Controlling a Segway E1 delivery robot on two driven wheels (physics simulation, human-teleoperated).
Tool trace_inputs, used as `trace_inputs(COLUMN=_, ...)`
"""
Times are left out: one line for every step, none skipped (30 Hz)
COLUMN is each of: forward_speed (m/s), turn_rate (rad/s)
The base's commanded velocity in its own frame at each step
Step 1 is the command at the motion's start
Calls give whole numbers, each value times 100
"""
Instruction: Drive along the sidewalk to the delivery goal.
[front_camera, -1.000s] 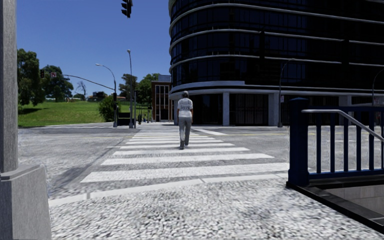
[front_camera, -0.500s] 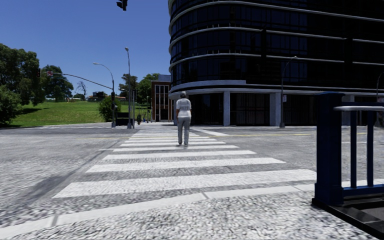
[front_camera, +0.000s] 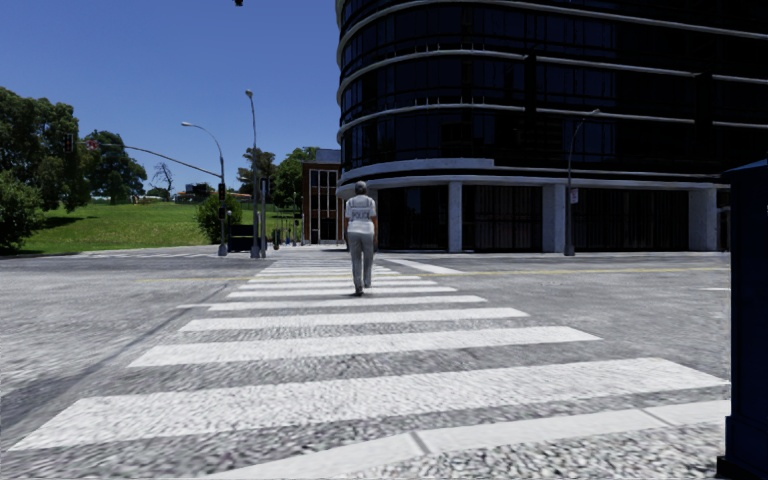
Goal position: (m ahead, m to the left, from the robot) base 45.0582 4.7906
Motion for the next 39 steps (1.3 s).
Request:
trace_inputs(forward_speed=120, turn_rate=0)
trace_inputs(forward_speed=120, turn_rate=0)
trace_inputs(forward_speed=124, turn_rate=0)
trace_inputs(forward_speed=127, turn_rate=0)
trace_inputs(forward_speed=129, turn_rate=0)
trace_inputs(forward_speed=130, turn_rate=0)
trace_inputs(forward_speed=130, turn_rate=0)
trace_inputs(forward_speed=130, turn_rate=0)
trace_inputs(forward_speed=131, turn_rate=0)
trace_inputs(forward_speed=131, turn_rate=0)
trace_inputs(forward_speed=131, turn_rate=0)
trace_inputs(forward_speed=131, turn_rate=0)
trace_inputs(forward_speed=131, turn_rate=0)
trace_inputs(forward_speed=131, turn_rate=8)
trace_inputs(forward_speed=131, turn_rate=16)
trace_inputs(forward_speed=131, turn_rate=18)
trace_inputs(forward_speed=131, turn_rate=18)
trace_inputs(forward_speed=131, turn_rate=19)
trace_inputs(forward_speed=131, turn_rate=19)
trace_inputs(forward_speed=131, turn_rate=19)
trace_inputs(forward_speed=131, turn_rate=19)
trace_inputs(forward_speed=131, turn_rate=19)
trace_inputs(forward_speed=131, turn_rate=19)
trace_inputs(forward_speed=131, turn_rate=19)
trace_inputs(forward_speed=131, turn_rate=19)
trace_inputs(forward_speed=131, turn_rate=19)
trace_inputs(forward_speed=131, turn_rate=19)
trace_inputs(forward_speed=131, turn_rate=19)
trace_inputs(forward_speed=131, turn_rate=19)
trace_inputs(forward_speed=131, turn_rate=19)
trace_inputs(forward_speed=131, turn_rate=19)
trace_inputs(forward_speed=131, turn_rate=19)
trace_inputs(forward_speed=131, turn_rate=19)
trace_inputs(forward_speed=131, turn_rate=21)
trace_inputs(forward_speed=131, turn_rate=21)
trace_inputs(forward_speed=131, turn_rate=24)
trace_inputs(forward_speed=131, turn_rate=26)
trace_inputs(forward_speed=131, turn_rate=26)
trace_inputs(forward_speed=131, turn_rate=26)
